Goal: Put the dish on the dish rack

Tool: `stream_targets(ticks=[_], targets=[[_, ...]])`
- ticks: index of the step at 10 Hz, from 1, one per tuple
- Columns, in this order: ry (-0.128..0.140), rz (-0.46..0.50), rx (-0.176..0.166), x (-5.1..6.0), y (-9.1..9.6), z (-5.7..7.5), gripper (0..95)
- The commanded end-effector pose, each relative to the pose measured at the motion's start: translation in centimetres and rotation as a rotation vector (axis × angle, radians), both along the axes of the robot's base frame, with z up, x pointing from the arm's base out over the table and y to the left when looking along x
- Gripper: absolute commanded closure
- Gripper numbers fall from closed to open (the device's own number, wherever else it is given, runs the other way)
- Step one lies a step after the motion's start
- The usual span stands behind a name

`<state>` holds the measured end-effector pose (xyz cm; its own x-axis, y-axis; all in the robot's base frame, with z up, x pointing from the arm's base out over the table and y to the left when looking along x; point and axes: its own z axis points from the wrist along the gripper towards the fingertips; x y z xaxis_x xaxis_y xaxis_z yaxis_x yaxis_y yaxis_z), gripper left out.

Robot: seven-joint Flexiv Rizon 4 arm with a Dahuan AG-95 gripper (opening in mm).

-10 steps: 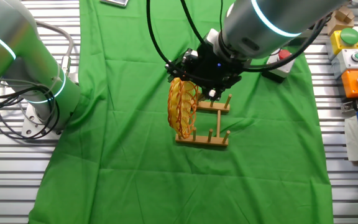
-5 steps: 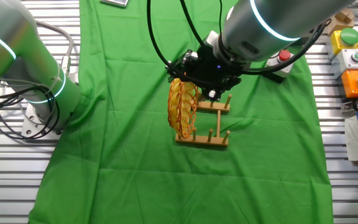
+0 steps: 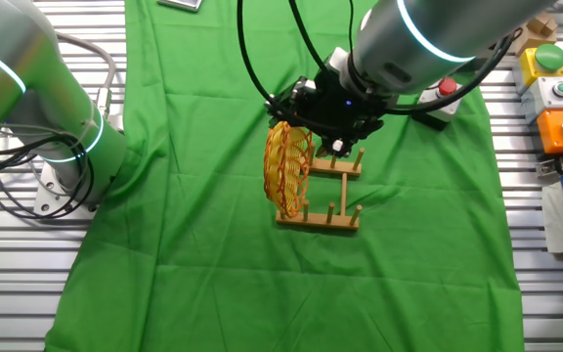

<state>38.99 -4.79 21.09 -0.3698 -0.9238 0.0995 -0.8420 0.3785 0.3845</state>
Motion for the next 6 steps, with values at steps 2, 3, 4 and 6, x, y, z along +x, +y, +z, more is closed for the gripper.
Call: stream_targets(ticks=[2,3,4,6], targets=[[-0.002,0.021,0.009,0.89,-0.27,-0.06,38.0],[-0.004,0.023,0.010,1.07,-0.34,-0.14,38.0],[-0.007,0.024,0.010,1.15,-0.37,-0.19,38.0],[-0.012,0.024,0.010,1.27,-0.45,-0.37,38.0]])
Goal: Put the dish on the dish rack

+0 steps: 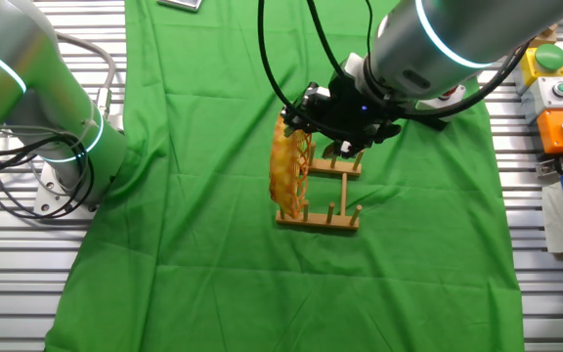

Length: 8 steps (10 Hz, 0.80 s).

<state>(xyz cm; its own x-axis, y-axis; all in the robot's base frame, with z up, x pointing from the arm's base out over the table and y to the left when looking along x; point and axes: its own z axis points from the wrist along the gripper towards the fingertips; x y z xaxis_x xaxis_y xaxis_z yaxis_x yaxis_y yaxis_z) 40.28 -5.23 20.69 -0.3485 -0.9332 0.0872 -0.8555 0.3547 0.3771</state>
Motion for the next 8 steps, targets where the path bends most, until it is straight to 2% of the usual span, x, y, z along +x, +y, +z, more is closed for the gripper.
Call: stream_targets(ticks=[1,2,4,6,7,8], targets=[[-0.002,0.001,0.003,0.17,-0.06,-0.01,38.0],[-0.003,0.002,0.003,0.18,-0.07,-0.01,19.0],[-0.003,0.003,-0.002,0.15,-0.10,0.01,19.0],[-0.001,-0.019,-0.023,0.12,-0.15,0.03,19.0],[-0.002,-0.021,-0.022,0.10,-0.14,0.05,38.0],[-0.003,-0.024,-0.021,0.10,-0.13,0.07,38.0]])
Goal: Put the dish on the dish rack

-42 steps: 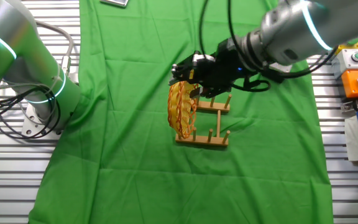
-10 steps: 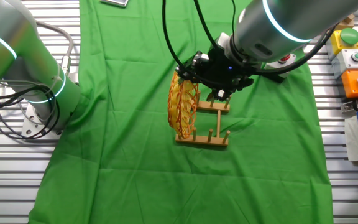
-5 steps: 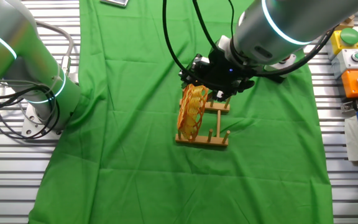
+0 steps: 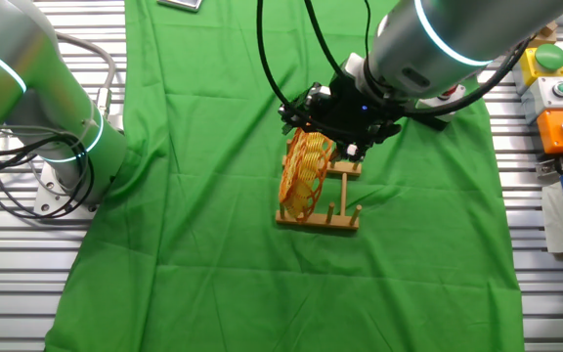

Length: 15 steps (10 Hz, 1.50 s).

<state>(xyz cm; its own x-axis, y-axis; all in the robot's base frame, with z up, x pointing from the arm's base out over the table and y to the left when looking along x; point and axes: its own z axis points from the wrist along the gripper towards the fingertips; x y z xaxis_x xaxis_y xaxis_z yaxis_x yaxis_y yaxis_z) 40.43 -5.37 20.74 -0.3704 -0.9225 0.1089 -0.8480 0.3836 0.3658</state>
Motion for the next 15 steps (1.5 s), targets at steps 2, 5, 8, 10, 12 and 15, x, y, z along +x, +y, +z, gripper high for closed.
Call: stream_targets(ticks=[2,5,8,10,12,15], targets=[[-0.002,-0.021,-0.007,-0.1,0.1,0.4,38.0],[-0.002,-0.027,-0.012,-0.1,0.1,0.6,76.0],[-0.006,0.003,-0.002,0.4,0.0,0.7,76.0],[-0.009,0.021,0.001,1.2,-0.1,1.0,76.0],[-0.012,0.027,0.002,2.2,-0.3,1.4,76.0],[-0.021,0.024,0.000,2.1,-0.5,1.5,76.0]])
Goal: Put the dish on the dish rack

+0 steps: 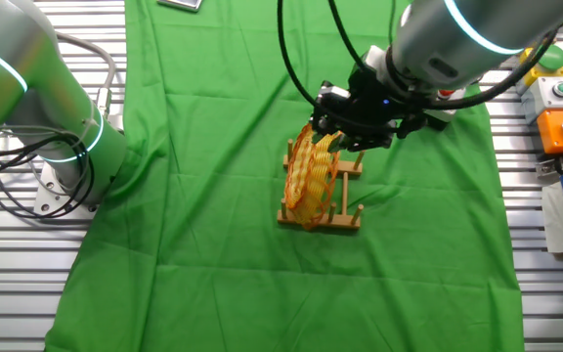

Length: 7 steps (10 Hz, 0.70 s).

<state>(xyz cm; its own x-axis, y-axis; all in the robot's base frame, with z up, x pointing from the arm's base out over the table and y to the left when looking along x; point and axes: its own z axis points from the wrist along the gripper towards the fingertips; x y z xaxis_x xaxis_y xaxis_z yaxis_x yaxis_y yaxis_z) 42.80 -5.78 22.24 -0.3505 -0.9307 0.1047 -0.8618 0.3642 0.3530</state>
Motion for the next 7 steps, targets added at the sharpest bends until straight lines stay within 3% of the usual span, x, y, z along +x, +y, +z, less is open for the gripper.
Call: stream_targets(ticks=[1,4,5,6,7], targets=[[-0.006,-0.006,0.001,-0.2,-0.2,0.0,76.0],[-0.023,-0.180,-0.025,-0.1,0.0,0.5,76.0],[-0.048,-0.237,-0.055,-0.1,0.1,0.8,95.0],[-0.088,-0.300,-0.085,-0.1,0.2,1.1,95.0],[-0.115,-0.328,-0.092,0.1,0.2,1.2,95.0]])
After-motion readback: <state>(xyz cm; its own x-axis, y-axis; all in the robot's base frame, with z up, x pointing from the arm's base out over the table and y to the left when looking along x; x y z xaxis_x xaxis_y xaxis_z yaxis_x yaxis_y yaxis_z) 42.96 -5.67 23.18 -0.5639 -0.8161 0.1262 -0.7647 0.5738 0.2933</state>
